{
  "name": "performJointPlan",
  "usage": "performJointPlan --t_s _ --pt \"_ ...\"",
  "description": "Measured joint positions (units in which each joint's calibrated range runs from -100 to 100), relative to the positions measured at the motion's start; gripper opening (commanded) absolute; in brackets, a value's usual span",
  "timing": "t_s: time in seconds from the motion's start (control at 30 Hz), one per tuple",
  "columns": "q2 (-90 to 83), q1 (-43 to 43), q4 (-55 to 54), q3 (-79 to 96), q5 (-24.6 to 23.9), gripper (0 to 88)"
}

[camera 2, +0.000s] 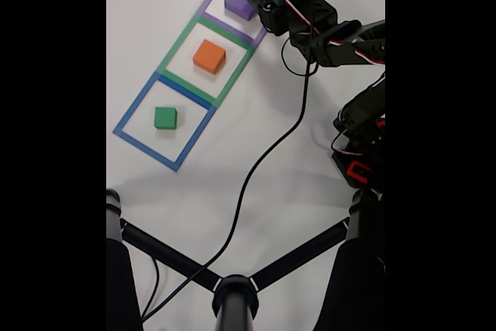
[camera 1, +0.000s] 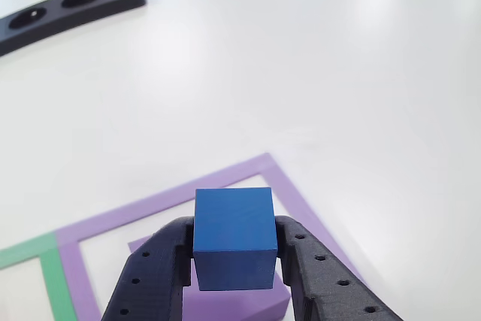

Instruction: Tower of hanoi

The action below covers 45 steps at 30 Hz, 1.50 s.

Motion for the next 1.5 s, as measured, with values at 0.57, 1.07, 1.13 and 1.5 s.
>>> performJointPlan --t_s 0.57,1.07,1.13,1.5 --pt "14.94 0.9 -13.64 -2.09 0.59 3.9" --pt "16.12 -0.41 -13.64 -4.09 0.59 4.9" --pt "16.8 -0.41 -13.88 -4.18 0.59 5.3" --pt "18.66 -0.41 -15.97 -4.35 0.59 19.7"
